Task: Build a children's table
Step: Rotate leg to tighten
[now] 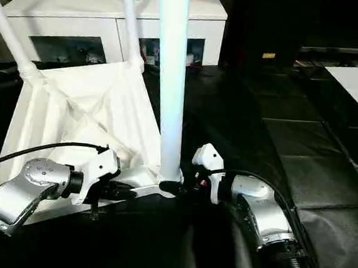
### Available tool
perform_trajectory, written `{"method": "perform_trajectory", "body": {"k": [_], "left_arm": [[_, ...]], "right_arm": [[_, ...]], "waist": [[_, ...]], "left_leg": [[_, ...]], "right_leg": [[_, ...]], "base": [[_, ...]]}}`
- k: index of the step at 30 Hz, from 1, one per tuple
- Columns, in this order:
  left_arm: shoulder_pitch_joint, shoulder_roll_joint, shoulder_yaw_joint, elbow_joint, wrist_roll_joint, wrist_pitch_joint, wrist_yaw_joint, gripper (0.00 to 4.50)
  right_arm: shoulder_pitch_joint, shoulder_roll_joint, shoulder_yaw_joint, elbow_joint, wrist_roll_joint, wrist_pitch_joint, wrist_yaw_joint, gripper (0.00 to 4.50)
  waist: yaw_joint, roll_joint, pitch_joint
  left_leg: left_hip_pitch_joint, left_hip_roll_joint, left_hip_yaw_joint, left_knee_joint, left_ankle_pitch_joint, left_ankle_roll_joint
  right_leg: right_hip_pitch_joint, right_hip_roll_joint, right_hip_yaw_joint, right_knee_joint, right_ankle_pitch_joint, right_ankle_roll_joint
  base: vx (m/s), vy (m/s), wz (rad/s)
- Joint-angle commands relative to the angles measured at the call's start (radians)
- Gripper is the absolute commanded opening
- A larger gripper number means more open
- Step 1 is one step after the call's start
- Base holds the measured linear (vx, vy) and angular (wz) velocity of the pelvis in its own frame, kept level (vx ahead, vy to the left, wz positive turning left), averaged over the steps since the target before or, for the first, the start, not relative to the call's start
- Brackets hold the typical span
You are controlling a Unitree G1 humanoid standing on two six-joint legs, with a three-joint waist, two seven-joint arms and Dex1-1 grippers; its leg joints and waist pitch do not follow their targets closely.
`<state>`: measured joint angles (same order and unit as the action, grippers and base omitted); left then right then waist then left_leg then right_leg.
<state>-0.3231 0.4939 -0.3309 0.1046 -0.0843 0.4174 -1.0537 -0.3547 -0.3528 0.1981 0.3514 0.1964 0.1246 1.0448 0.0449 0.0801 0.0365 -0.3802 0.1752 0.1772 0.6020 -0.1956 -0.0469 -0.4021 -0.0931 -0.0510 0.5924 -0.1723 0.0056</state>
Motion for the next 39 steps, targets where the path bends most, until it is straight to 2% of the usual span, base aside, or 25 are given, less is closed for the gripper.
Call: {"method": "perform_trajectory", "body": {"k": [1, 2, 4, 5, 6, 7, 9, 11, 12, 13, 17, 22, 23, 24, 26, 27, 28, 29, 32, 33, 34, 35, 36, 39], "left_arm": [[-0.013, -0.023, -0.025, 0.006, -0.006, 0.011, 0.004, 0.0], [-0.018, -0.035, -0.028, 0.017, 0.008, 0.015, 0.029, 0.0], [-0.024, -0.047, -0.03, 0.03, 0.023, 0.019, 0.055, 0.0], [-0.04, -0.082, -0.025, 0.053, 0.044, 0.031, 0.115, 0.0], [-0.053, -0.112, -0.023, 0.068, 0.057, 0.042, 0.159, 0.0], [-0.06, -0.13, -0.022, 0.075, 0.063, 0.048, 0.183, 0.0], [-0.07, -0.16, -0.017, 0.085, 0.069, 0.066, 0.224, 0.0], [-0.08, -0.18, -0.017, 0.094, 0.079, 0.085, 0.253, 0.0], [-0.106, -0.228, -0.015, 0.123, 0.105, 0.127, 0.333, 0.0], [-0.114, -0.242, -0.016, 0.132, 0.113, 0.138, 0.356, 0.0], [-0.131, -0.277, -0.018, 0.164, 0.144, 0.15, 0.414, 0.0], [-0.138, -0.296, -0.018, 0.185, 0.157, 0.152, 0.448, 0.0], [-0.135, -0.295, -0.017, 0.182, 0.156, 0.151, 0.446, 0.0], [-0.122, -0.288, -0.009, 0.163, 0.145, 0.142, 0.435, 0.0], [-0.115, -0.281, -0.004, 0.15, 0.138, 0.126, 0.422, 0.0], [-0.104, -0.262, -0.003, 0.129, 0.131, 0.108, 0.396, 0.0], [-0.097, -0.246, -0.007, 0.114, 0.127, 0.081, 0.369, 0.0], [-0.086, -0.231, -0.005, 0.095, 0.115, 0.072, 0.343, 0.0], [-0.067, -0.201, 0.0, 0.058, 0.098, 0.065, 0.301, 0.0], [-0.052, -0.176, 0.003, 0.032, 0.084, 0.054, 0.266, 0.0], [-0.04, -0.156, 0.006, 0.017, 0.072, 0.033, 0.236, 0.0], [-0.029, -0.137, 0.007, 0.003, 0.057, 0.006, 0.203, 0.0], [-0.017, -0.119, 0.011, -0.016, 0.038, -0.002, 0.168, 0.0], [0.005, -0.079, 0.011, -0.057, 0.001, -0.013, 0.097, 0.0]], "right_arm": [[-0.002, 0.037, -0.007, 0.018, -0.028, 0.003, -0.088, 2.7], [0.001, 0.054, -0.007, 0.028, -0.045, 0.008, -0.135, 2.67], [0.004, 0.071, -0.007, 0.035, -0.058, 0.017, -0.176, 2.66], [0.014, 0.11, -0.01, 0.034, -0.074, 0.034, -0.253, 2.66], [0.02, 0.148, -0.018, 0.031, -0.088, 0.053, -0.332, 2.65], [0.023, 0.17, -0.024, 0.028, -0.095, 0.065, -0.38, 2.65], [0.025, 0.202, -0.036, 0.026, -0.109, 0.089, -0.46, 2.64], [0.026, 0.221, -0.041, 0.027, -0.131, 0.105, -0.526, 2.64], [0.031, 0.257, -0.04, 0.024, -0.186, 0.104, -0.645, 2.64], [0.034, 0.267, -0.038, 0.023, -0.203, 0.098, -0.678, 2.64], [0.024, 0.282, -0.049, 0.048, -0.236, 0.073, -0.756, 2.64], [0.024, 0.302, -0.038, 0.056, -0.198, 0.073, -0.707, 2.64], [0.026, 0.307, -0.049, 0.052, -0.177, 0.064, -0.692, 2.99], [0.032, 0.314, -0.087, 0.029, -0.115, 0.052, -0.651, 3.34], [0.033, 0.307, -0.103, 0.009, -0.084, 0.054, -0.62, 3.33], [0.025, 0.278, -0.101, -0.008, -0.065, 0.052, -0.57, 3.4], [0.02, 0.261, -0.102, -0.017, -0.044, 0.061, -0.525, 3.69], [0.016, 0.238, -0.1, -0.03, -0.02, 0.073, -0.467, 3.69], [0.016, 0.182, -0.081, -0.058, 0.005, 0.081, -0.35, 3.88], [0.02, 0.129, -0.057, -0.073, 0.006, 0.064, -0.258, 3.88], [0.024, 0.091, -0.042, -0.079, 0.005, 0.049, -0.191, 3.88], [0.028, 0.058, -0.029, -0.082, 0.003, 0.034, -0.133, 3.88], [0.031, 0.028, -0.019, -0.087, 0.006, 0.026, -0.082, 3.88], [0.03, -0.023, -0.003, -0.092, 0.018, 0.019, 0.008, 3.88]], "waist": [[-0.004, -0.006, -0.057], [-0.007, -0.008, -0.054], [-0.012, -0.01, -0.049], [-0.018, -0.014, -0.044], [-0.019, -0.018, -0.042], [-0.019, -0.015, -0.042], [-0.024, -0.016, -0.041], [-0.024, -0.019, -0.041], [-0.025, -0.019, -0.039], [-0.026, -0.02, -0.038], [-0.025, -0.019, -0.04], [-0.025, -0.017, -0.041], [-0.025, -0.016, -0.042], [-0.025, -0.022, -0.042], [-0.022, -0.021, -0.045], [-0.019, -0.025, -0.046], [-0.018, -0.026, -0.048], [-0.016, -0.024, -0.049], [-0.015, -0.029, -0.053], [-0.013, -0.036, -0.055], [-0.011, -0.034, -0.057], [-0.007, -0.037, -0.058], [-0.007, -0.039, -0.058], [-0.003, -0.039, -0.062]], "left_leg": [[0.015, 0.044, -0.013, -0.08, -0.243, 0.05], [0.014, 0.043, -0.013, -0.082, -0.251, 0.045], [0.018, 0.042, -0.014, -0.086, -0.295, 0.024], [0.017, 0.041, -0.016, -0.09, -0.334, 0.01], [0.023, 0.04, -0.017, -0.091, -0.357, -0.002], [0.026, 0.041, -0.018, -0.091, -0.365, -0.01], [0.02, 0.038, -0.026, -0.097, -0.381, -0.025], [0.025, 0.037, -0.025, -0.096, -0.397, -0.027], [0.026, 0.038, -0.024, -0.096, -0.404, -0.031], [0.029, 0.036, -0.023, -0.096, -0.408, -0.033], [0.029, 0.033, -0.027, -0.098, -0.43, -0.025], [0.026, 0.035, -0.028, -0.103, -0.438, -0.016], [0.025, 0.036, -0.028, -0.104, -0.44, -0.015], [0.026, 0.036, -0.026, -0.103, -0.441, -0.01], [0.025, 0.039, -0.026, -0.103, -0.419, -0.004], [0.019, 0.04, -0.026, -0.104, -0.395, 0.003], [0.017, 0.042, -0.026, -0.104, -0.372, 0.006], [0.017, 0.042, -0.025, -0.103, -0.362, 0.01], [0.007, 0.043, -0.019, -0.095, -0.28, 0.045], [0.01, 0.042, -0.015, -0.09, -0.249, 0.06], [0.009, 0.043, -0.015, -0.088, -0.23, 0.065], [0.005, 0.043, -0.014, -0.083, -0.197, 0.082], [0.005, 0.043, -0.012, -0.079, -0.17, 0.102], [0.007, 0.044, -0.01, -0.072, -0.123, 0.131]], "right_leg": [[0.047, -0.043, 0.03, -0.056, -0.166, -0.268], [0.046, -0.043, 0.03, -0.058, -0.186, -0.263], [0.041, -0.044, 0.031, -0.066, -0.271, -0.24], [0.042, -0.044, 0.032, -0.072, -0.349, -0.216], [0.036, -0.045, 0.033, -0.08, -0.416, -0.189], [0.032, -0.046, 0.035, -0.082, -0.435, -0.181], [0.036, -0.046, 0.031, -0.086, -0.486, -0.145], [0.029, -0.045, 0.032, -0.091, -0.508, -0.128], [0.023, -0.044, 0.034, -0.094, -0.522, -0.121], [0.02, -0.043, 0.033, -0.098, -0.532, -0.118], [0.017, -0.043, 0.032, -0.105, -0.549, -0.092], [0.021, -0.043, 0.032, -0.104, -0.499, -0.104], [0.023, -0.043, 0.032, -0.104, -0.491, -0.105], [0.022, -0.044, 0.032, -0.106, -0.485, -0.108], [0.023, -0.045, 0.035, -0.103, -0.457, -0.117], [0.027, -0.045, 0.035, -0.098, -0.422, -0.126], [0.031, -0.044, 0.035, -0.092, -0.384, -0.136], [0.031, -0.044, 0.036, -0.091, -0.362, -0.143], [0.041, -0.045, 0.036, -0.076, -0.243, -0.186], [0.041, -0.046, 0.036, -0.075, -0.222, -0.197], [0.043, -0.049, 0.037, -0.072, -0.209, -0.205], [0.047, -0.048, 0.035, -0.067, -0.185, -0.216], [0.045, -0.047, 0.035, -0.063, -0.155, -0.226], [0.046, -0.046, 0.033, -0.052, -0.1, -0.261]], "base": [[0.0, 0.0, 0.0], [0.0, 0.0, 0.0], [0.0, 0.0, 0.0], [0.0, 0.0, 0.0], [0.0, 0.0, 0.0], [0.0, 0.0, 0.0], [0.0, 0.0, 0.0], [0.0, 0.0, 0.0], [0.0, 0.0, 0.0], [0.0, 0.0, 0.0], [0.0, 0.0, 0.0], [0.0, 0.0, 0.0], [0.0, 0.0, 0.0], [0.0, 0.0, 0.0], [0.0, 0.0, 0.0], [0.0, 0.0, 0.0], [0.0, 0.0, 0.0], [0.0, 0.0, 0.0], [0.0, 0.0, 0.0], [0.0, 0.0, 0.0], [0.0, 0.0, 0.0], [0.0, 0.0, 0.0], [0.0, 0.0, 0.0], [0.0, 0.0, 0.0]]}}
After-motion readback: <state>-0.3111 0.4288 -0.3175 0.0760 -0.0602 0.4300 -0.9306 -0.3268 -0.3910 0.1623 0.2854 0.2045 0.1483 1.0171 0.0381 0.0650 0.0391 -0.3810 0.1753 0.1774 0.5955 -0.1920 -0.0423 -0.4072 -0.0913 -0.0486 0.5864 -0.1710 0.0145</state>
